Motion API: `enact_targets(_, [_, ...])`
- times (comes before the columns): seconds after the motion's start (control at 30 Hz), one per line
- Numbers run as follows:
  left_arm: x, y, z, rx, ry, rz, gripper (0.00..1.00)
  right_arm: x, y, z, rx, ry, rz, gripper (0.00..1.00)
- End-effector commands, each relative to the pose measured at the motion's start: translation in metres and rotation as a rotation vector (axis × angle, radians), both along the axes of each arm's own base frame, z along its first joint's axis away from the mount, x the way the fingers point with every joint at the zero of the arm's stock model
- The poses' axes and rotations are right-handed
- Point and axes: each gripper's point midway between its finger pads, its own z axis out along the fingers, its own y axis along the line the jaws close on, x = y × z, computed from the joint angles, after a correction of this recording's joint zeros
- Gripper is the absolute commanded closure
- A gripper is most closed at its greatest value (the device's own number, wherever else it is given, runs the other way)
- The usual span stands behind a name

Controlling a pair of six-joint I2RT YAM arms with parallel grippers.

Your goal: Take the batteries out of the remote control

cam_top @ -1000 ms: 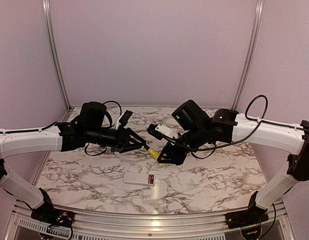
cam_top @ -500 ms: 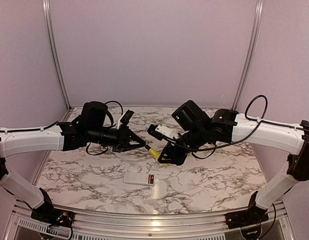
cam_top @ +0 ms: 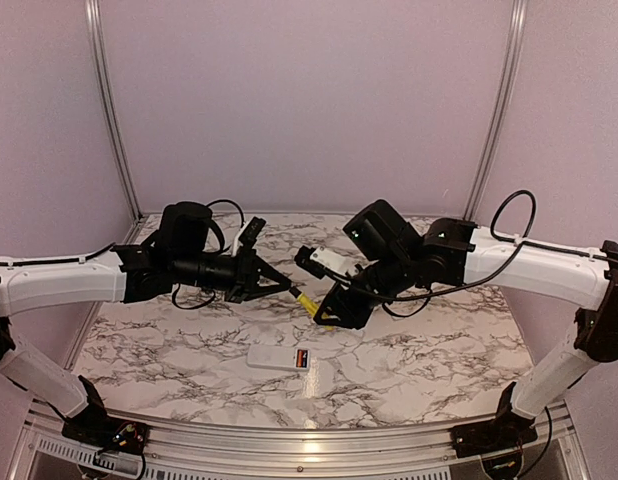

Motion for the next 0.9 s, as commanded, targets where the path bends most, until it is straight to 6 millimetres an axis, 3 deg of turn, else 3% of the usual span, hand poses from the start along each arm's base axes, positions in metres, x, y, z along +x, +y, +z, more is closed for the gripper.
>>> enact_targets(0.0, [0.002, 0.005, 0.014, -0.034, -0.045, 0.019, 1.00, 0.008, 0.010, 0.026, 0.074, -0.033, -0.041, 0.70])
enact_targets(0.43, [0.005, 0.013, 0.030, -0.051, -0.107, 0.058, 1.00, 0.027, 0.008, 0.058, 0.146, -0.082, -0.153, 0.02])
enact_targets(0.87, [0.011, 0.022, 0.071, -0.127, -0.222, 0.111, 1.00, 0.069, -0.027, 0.127, 0.427, -0.018, -0.336, 0.01])
